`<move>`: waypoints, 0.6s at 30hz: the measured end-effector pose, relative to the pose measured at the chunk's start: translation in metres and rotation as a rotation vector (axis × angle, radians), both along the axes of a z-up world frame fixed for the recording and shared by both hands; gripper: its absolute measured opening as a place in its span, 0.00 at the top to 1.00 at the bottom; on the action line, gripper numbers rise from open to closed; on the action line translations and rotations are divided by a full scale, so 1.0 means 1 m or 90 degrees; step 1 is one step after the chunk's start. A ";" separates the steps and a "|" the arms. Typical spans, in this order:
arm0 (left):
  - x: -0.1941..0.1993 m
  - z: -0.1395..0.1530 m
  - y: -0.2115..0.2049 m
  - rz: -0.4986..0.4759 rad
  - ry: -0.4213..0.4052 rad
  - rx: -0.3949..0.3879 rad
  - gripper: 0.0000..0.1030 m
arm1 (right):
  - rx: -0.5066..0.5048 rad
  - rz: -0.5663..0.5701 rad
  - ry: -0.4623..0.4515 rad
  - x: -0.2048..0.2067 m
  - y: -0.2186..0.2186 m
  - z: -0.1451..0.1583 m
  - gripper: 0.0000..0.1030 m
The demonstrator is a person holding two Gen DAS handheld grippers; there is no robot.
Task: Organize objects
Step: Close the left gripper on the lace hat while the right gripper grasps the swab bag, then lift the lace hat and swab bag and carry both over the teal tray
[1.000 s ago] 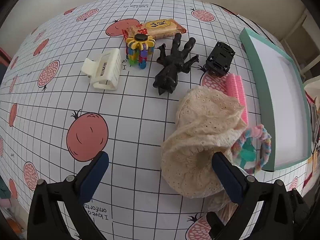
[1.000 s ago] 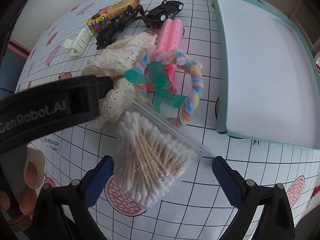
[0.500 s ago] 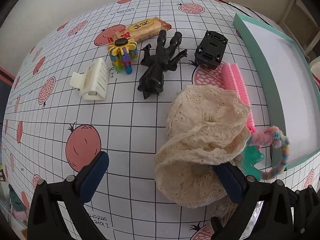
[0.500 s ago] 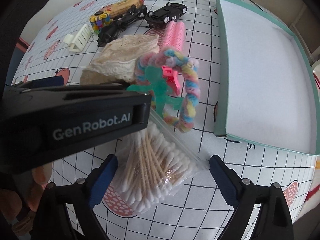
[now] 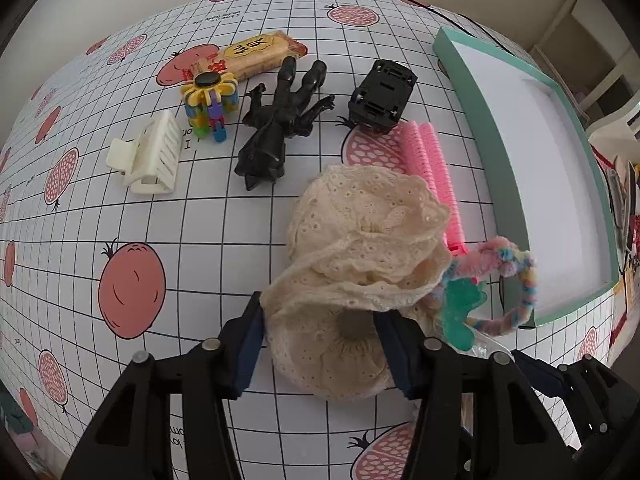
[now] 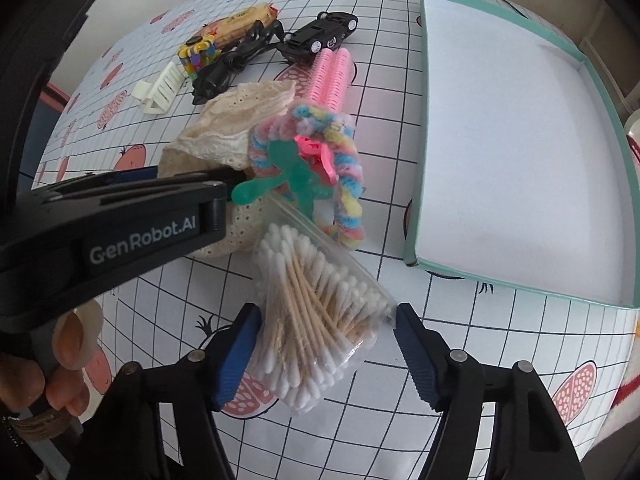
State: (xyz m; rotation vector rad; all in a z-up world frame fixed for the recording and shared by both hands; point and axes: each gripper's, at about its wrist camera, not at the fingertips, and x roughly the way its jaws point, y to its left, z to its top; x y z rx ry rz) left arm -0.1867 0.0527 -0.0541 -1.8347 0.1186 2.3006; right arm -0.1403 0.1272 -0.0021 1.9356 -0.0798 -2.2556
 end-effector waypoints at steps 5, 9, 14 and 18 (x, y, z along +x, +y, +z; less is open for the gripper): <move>0.001 -0.006 0.007 -0.020 0.002 -0.004 0.68 | -0.007 -0.003 -0.002 -0.009 0.000 0.002 0.35; 0.000 -0.012 0.010 -0.028 0.004 -0.021 0.85 | -0.012 -0.006 -0.005 -0.016 -0.001 0.003 0.36; -0.004 -0.018 0.005 -0.019 0.001 -0.024 0.88 | -0.016 -0.013 -0.004 -0.026 0.000 0.005 0.38; -0.005 -0.015 0.002 -0.014 0.021 -0.027 0.89 | -0.021 -0.021 0.004 -0.034 0.000 0.010 0.39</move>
